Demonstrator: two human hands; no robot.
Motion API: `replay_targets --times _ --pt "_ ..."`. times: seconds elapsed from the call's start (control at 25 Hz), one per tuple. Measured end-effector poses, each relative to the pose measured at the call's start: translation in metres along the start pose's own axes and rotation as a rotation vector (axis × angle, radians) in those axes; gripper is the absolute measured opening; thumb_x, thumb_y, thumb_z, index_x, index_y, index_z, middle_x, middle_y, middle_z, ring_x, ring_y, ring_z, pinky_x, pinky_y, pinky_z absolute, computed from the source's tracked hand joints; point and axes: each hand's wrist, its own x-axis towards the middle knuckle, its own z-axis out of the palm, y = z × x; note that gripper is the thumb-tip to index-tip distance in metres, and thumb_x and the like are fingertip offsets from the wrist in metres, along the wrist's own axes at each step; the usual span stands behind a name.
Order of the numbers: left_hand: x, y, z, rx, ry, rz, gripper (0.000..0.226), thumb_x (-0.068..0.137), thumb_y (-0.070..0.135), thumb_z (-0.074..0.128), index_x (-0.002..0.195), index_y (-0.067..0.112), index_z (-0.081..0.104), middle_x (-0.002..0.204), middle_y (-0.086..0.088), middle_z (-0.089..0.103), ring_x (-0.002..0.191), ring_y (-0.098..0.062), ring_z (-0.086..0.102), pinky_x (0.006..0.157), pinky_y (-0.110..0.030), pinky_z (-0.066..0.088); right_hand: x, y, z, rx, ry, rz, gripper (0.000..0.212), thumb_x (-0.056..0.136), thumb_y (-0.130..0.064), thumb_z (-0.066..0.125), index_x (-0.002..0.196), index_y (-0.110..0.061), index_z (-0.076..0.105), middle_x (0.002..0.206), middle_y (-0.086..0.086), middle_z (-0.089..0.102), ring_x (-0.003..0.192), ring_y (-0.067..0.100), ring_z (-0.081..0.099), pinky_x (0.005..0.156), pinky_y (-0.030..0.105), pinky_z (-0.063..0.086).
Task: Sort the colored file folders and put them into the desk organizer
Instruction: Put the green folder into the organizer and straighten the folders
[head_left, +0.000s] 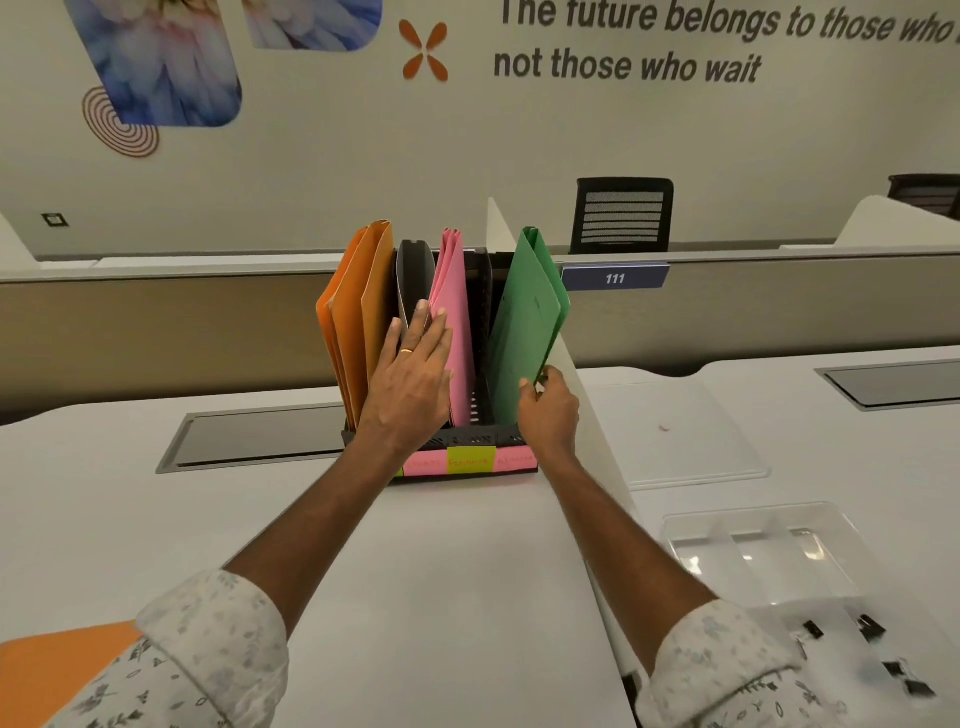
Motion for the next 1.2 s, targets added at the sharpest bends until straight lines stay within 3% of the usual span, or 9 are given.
replay_targets --times 0.16,0.24,0.36,0.52,0.68,0.8,0.96,1.04,1.2 --pt "-0.047 0.008 -0.001 -0.092 0.03 -0.023 0.06 0.1 0.025 0.051 0.155 0.008 0.033 0.165 -0.01 0.027 0.156 -0.028 0.01 0.124 -0.056 0.019 -0.069 0.01 0.02 0.06 -0.096 0.013 0.061 0.1 -0.026 0.059 0.153 -0.005 0.036 0.155 0.014 0.046 0.143 0.029 0.042 0.117 0.039 0.037" --pt "-0.087 0.006 0.002 -0.163 0.043 -0.059 0.06 0.099 0.022 0.055 0.154 0.006 0.035 0.164 -0.01 0.03 0.156 -0.029 0.013 0.122 -0.056 0.023 -0.115 0.02 0.032 0.044 -0.178 0.005 0.066 0.101 -0.029 0.058 0.156 -0.008 0.029 0.161 0.01 0.035 0.149 0.025 0.033 0.122 0.036 0.029" --pt "-0.173 -0.009 0.014 -0.262 0.024 -0.158 0.058 0.1 0.022 0.054 0.153 0.007 0.037 0.163 -0.01 0.031 0.156 -0.028 0.014 0.122 -0.055 0.024 -0.183 0.037 0.047 -0.01 -0.361 0.009 0.063 0.103 -0.033 0.053 0.157 -0.013 0.028 0.164 0.004 0.032 0.151 0.02 0.029 0.121 0.03 0.024" --pt "-0.316 -0.042 0.026 -0.377 -0.056 -0.413 0.065 0.101 0.046 0.031 0.155 0.01 0.033 0.166 -0.002 0.024 0.157 -0.017 0.005 0.126 -0.048 0.011 -0.262 0.055 0.072 -0.071 -0.627 0.01 0.059 0.105 -0.039 0.048 0.157 -0.017 0.029 0.164 -0.001 0.032 0.151 0.014 0.028 0.121 0.027 0.021" --pt "-0.441 -0.092 0.01 -0.317 -0.18 -0.664 0.083 0.096 0.065 0.02 0.156 0.009 0.032 0.165 0.0 0.022 0.157 -0.016 0.004 0.125 -0.049 0.01 -0.329 0.056 0.105 -0.066 -0.849 0.034 0.06 0.104 -0.041 0.049 0.157 -0.019 0.03 0.163 -0.003 0.032 0.15 0.013 0.03 0.121 0.026 0.024" --pt "-0.506 -0.131 -0.016 -0.266 -0.233 -0.848 0.084 0.092 0.065 0.026 0.155 0.009 0.035 0.164 -0.003 0.027 0.155 -0.02 0.011 0.123 -0.052 0.012 -0.376 0.044 0.134 -0.048 -0.967 0.087 0.06 0.102 -0.044 0.052 0.155 -0.023 0.033 0.162 -0.004 0.034 0.146 0.014 0.036 0.12 0.031 0.031" --pt "-0.562 -0.177 -0.043 -0.254 -0.339 -1.166 0.078 0.098 0.053 0.048 0.158 0.008 0.024 0.166 -0.01 0.024 0.154 -0.03 0.017 0.122 -0.057 0.017 -0.424 0.03 0.162 -0.033 -1.033 0.177 0.062 0.099 -0.049 0.056 0.152 -0.025 0.037 0.156 -0.003 0.04 0.142 0.016 0.041 0.115 0.035 0.037" --pt "-0.581 -0.195 -0.048 -0.324 -0.409 -1.284 0.081 0.098 0.052 0.05 0.159 0.009 0.017 0.166 -0.011 0.023 0.152 -0.032 0.021 0.121 -0.055 0.022 -0.442 0.029 0.171 -0.061 -1.008 0.184 0.064 0.098 -0.047 0.058 0.152 -0.022 0.036 0.154 -0.001 0.041 0.141 0.018 0.042 0.115 0.036 0.037" --pt "-0.591 -0.217 -0.055 -0.413 -0.484 -1.257 0.078 0.098 0.054 0.05 0.157 0.01 0.023 0.158 -0.014 0.036 0.145 -0.035 0.033 0.119 -0.051 0.028 -0.462 0.024 0.182 -0.021 -0.877 0.278 0.064 0.097 -0.04 0.062 0.151 -0.017 0.036 0.151 0.003 0.041 0.137 0.021 0.044 0.114 0.04 0.039"
